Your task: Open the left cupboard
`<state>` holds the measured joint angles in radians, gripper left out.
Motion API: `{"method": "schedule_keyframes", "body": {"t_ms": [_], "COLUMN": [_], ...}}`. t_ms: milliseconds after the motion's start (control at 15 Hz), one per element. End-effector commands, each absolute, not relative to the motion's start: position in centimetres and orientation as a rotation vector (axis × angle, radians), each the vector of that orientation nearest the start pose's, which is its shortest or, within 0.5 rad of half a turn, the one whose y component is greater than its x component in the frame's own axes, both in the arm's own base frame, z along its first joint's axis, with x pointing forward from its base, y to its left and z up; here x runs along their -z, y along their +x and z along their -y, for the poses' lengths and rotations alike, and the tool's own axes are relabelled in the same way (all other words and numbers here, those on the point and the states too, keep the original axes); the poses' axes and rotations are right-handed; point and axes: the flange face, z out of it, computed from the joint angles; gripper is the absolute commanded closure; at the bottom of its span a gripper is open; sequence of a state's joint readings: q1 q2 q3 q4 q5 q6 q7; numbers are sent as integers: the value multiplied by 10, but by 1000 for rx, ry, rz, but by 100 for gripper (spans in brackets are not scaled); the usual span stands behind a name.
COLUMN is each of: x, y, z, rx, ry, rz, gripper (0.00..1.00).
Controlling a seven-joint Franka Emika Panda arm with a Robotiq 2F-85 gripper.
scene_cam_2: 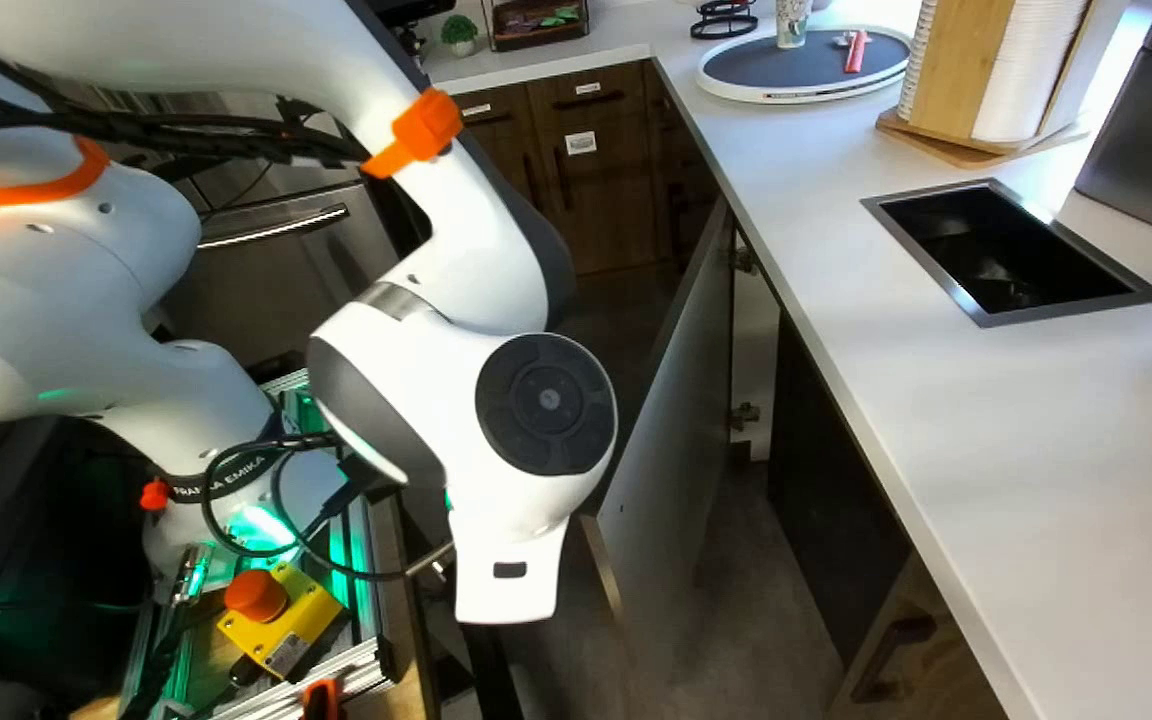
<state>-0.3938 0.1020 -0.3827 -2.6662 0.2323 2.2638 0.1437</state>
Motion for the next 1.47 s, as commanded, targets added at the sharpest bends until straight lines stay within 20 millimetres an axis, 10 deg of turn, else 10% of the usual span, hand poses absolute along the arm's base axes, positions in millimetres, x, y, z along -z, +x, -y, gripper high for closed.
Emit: {"method": "schedule_keyframes", "body": {"t_ms": [0, 400, 467, 533, 1133, 1400], "x": [-221, -292, -298, -300, -262, -238], "y": [231, 261, 272, 286, 373, 388], "z": [248, 251, 246, 241, 218, 223], "rx": [-630, -373, -300, -218, 352, 363], "ry": [-2428, -2744, -2769, -2784, -2734, -2740], "rz": [-1397, -1199, -1173, -1153, -1169, -1173], "gripper": [0, 0, 25, 28, 96, 100]}}
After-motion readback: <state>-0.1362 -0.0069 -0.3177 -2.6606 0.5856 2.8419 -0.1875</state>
